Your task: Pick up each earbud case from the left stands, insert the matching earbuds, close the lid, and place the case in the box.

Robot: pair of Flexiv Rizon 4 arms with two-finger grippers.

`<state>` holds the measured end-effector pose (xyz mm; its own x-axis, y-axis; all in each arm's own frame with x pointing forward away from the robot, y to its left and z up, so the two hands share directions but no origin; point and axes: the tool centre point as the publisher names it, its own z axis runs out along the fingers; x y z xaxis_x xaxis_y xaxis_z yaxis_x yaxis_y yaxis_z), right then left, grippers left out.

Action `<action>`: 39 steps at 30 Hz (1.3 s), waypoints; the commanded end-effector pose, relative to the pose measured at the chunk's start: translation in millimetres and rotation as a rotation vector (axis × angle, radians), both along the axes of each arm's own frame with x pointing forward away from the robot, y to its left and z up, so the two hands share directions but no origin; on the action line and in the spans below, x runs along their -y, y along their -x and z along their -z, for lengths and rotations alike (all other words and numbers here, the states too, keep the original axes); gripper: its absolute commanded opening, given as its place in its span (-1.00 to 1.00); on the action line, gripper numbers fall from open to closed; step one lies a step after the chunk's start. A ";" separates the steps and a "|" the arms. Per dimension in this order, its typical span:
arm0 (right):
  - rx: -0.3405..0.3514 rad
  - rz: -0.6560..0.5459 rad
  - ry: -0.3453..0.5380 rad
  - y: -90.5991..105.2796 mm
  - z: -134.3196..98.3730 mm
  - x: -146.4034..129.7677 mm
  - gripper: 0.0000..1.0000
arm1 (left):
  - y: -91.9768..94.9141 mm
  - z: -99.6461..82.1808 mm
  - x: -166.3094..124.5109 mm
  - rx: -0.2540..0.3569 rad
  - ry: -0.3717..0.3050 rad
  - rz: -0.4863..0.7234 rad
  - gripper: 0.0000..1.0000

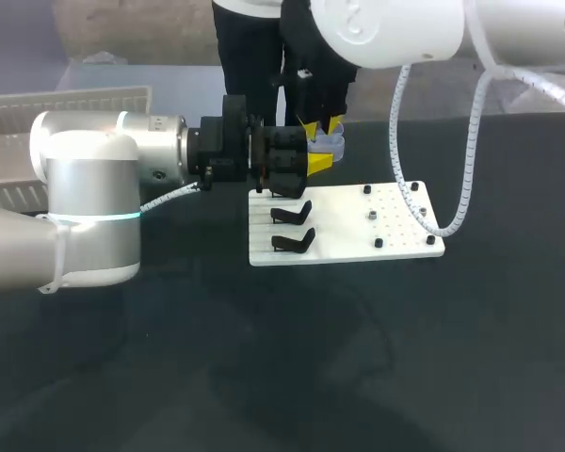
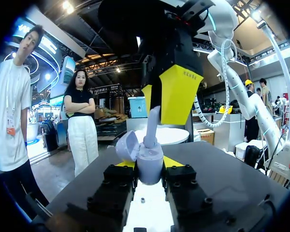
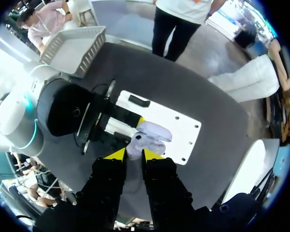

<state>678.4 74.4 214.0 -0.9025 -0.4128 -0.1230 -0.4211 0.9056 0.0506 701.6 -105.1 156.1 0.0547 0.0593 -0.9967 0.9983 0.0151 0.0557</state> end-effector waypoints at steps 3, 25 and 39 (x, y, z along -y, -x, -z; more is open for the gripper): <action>-0.002 -0.007 -0.005 1.7 0.1 0.9 -1.00 | 1.3 1.0 0.3 0.005 0.004 -0.006 -1.00; 0.000 -0.023 -0.006 -2.0 6.0 4.9 -1.00 | 1.3 1.0 0.3 0.005 0.004 -0.006 -1.00; -0.006 -0.029 -0.009 -4.4 9.8 2.6 -1.00 | 1.3 1.0 0.3 0.005 0.004 -0.006 -1.00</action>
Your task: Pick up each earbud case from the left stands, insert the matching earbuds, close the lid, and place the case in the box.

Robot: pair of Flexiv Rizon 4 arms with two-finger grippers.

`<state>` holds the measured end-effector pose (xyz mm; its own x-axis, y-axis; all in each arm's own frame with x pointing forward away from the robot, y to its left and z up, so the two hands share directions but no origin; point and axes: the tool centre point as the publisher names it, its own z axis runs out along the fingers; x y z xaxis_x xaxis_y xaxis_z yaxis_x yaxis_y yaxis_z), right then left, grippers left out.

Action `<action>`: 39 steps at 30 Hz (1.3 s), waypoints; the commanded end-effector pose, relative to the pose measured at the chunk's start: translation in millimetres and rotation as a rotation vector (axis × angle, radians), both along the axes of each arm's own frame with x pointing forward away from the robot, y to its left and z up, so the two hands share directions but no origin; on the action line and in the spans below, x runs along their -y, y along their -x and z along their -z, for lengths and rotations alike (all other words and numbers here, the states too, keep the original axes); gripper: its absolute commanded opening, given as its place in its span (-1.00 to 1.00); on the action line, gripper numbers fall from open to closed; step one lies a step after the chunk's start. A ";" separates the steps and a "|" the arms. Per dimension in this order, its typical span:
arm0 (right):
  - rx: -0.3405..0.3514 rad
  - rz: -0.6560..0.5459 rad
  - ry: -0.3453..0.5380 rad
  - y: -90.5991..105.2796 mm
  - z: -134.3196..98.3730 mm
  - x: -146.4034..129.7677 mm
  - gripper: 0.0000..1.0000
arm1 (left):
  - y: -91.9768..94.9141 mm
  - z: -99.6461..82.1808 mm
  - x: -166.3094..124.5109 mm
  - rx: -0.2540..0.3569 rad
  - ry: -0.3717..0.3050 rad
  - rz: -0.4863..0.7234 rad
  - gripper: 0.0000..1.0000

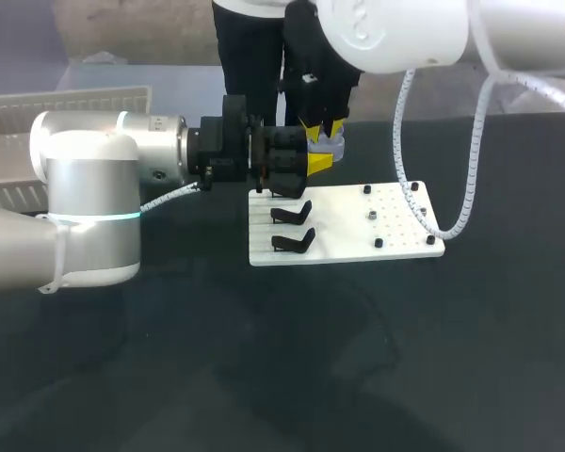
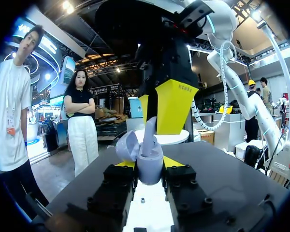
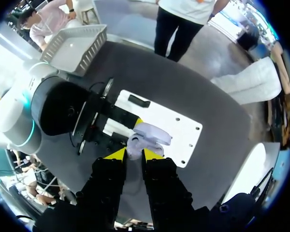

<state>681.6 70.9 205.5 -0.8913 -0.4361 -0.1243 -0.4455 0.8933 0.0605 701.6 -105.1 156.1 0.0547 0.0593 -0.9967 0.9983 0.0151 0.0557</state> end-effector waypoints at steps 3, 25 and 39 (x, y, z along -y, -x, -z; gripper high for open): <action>-0.006 0.000 0.000 -2.5 3.1 -0.4 -1.00 | 1.3 1.0 0.3 0.005 0.004 -0.006 -1.00; -0.010 -0.025 0.033 -5.1 7.3 -1.2 -1.00 | 1.3 1.0 0.3 0.005 0.004 -0.006 -1.00; -0.014 -0.009 0.055 -2.7 12.1 -0.5 -1.00 | 1.3 1.0 0.3 0.005 0.004 -0.006 -1.00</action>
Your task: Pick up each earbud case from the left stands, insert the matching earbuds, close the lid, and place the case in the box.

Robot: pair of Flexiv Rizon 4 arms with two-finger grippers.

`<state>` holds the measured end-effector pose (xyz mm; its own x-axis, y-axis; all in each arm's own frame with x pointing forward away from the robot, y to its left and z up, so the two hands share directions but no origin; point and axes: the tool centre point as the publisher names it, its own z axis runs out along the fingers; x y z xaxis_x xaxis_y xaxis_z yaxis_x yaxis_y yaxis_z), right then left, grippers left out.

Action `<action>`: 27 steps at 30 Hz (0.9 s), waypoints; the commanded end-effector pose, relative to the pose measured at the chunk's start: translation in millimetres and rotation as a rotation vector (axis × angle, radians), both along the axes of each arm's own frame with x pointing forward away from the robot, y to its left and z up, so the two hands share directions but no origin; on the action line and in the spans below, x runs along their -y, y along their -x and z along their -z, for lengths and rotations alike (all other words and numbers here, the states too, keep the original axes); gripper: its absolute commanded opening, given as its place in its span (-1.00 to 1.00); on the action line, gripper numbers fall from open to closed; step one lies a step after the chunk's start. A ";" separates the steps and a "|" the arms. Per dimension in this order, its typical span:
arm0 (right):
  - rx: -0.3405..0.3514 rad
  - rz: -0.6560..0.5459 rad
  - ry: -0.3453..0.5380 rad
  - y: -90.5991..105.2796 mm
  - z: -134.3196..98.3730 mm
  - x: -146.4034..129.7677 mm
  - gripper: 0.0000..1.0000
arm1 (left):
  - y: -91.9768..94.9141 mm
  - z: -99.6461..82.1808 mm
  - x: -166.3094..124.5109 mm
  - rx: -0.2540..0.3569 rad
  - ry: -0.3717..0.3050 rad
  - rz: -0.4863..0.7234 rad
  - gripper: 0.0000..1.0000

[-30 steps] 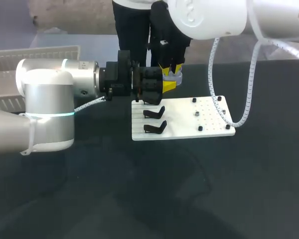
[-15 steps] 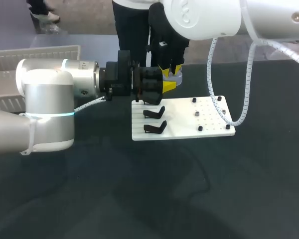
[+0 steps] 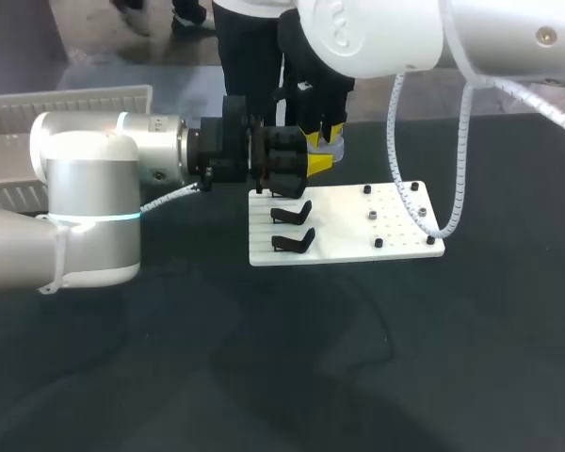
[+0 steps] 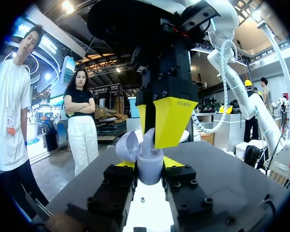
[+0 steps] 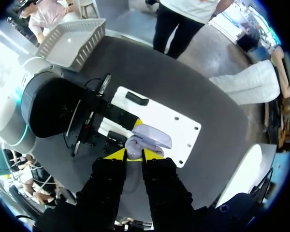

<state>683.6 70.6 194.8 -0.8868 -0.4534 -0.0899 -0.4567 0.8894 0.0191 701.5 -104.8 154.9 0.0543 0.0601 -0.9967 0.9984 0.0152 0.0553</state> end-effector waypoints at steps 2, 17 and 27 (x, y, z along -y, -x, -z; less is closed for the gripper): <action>0.000 0.008 0.003 -0.5 1.8 -0.5 -1.00 | 1.3 -0.2 0.5 0.005 0.005 -0.006 -1.00; 0.015 0.014 -0.005 2.1 -3.6 -0.4 -0.35 | 1.3 -0.2 0.5 0.005 0.005 -0.006 -1.00; 0.082 0.010 -0.070 -4.1 -33.5 -4.9 -0.24 | 1.3 -0.2 0.5 0.005 0.005 -0.006 -1.00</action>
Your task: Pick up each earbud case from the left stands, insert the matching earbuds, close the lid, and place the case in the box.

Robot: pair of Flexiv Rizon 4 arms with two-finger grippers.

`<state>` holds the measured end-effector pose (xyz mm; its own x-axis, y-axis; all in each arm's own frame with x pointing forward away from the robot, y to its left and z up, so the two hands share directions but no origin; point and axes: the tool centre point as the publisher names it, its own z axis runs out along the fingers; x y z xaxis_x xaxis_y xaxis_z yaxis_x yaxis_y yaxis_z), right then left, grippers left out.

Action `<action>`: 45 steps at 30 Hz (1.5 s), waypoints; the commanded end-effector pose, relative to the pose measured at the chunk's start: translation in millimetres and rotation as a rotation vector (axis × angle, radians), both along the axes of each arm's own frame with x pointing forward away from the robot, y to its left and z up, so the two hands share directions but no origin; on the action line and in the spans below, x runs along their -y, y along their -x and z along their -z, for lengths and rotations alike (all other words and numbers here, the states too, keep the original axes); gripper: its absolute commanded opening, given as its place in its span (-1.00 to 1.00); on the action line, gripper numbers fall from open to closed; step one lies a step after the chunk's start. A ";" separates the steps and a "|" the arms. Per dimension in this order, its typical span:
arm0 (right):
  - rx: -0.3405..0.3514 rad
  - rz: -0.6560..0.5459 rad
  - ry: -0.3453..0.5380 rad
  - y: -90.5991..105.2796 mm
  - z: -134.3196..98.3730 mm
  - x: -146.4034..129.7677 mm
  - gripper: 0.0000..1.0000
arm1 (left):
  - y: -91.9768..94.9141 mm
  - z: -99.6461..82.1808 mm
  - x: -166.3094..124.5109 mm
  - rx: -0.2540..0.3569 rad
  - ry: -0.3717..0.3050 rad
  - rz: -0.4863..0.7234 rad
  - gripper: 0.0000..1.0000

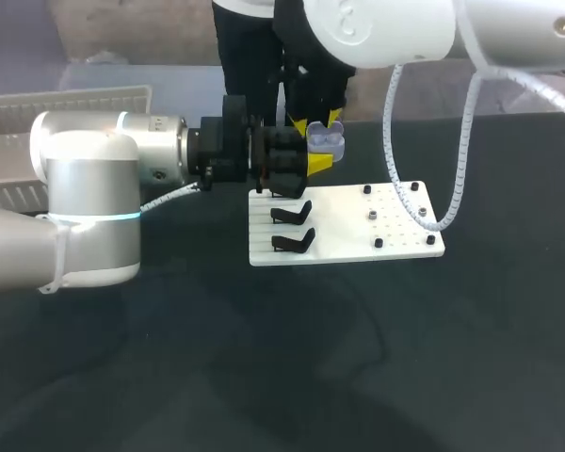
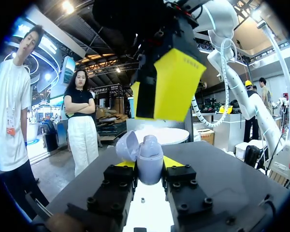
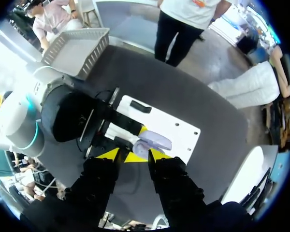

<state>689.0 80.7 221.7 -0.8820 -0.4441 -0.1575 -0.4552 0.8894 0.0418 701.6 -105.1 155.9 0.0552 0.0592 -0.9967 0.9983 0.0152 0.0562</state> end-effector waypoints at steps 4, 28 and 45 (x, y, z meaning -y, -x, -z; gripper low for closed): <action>0.050 0.035 -0.028 -17.8 -7.4 5.1 -0.21 | 1.4 0.8 0.3 0.004 0.004 -0.006 -1.00; 0.030 0.197 -0.022 -64.1 33.3 32.4 -0.25 | 1.4 0.8 0.3 0.004 0.004 -0.006 -1.00; 0.007 0.218 -0.040 -37.7 33.6 37.5 -0.17 | 1.4 0.8 0.3 0.004 0.004 -0.006 -1.00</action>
<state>734.5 46.4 188.4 -0.9572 -0.2391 -0.1633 -0.2535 0.9645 0.0739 701.4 -105.1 155.8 0.0550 0.0592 -0.9967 0.9983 0.0150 0.0559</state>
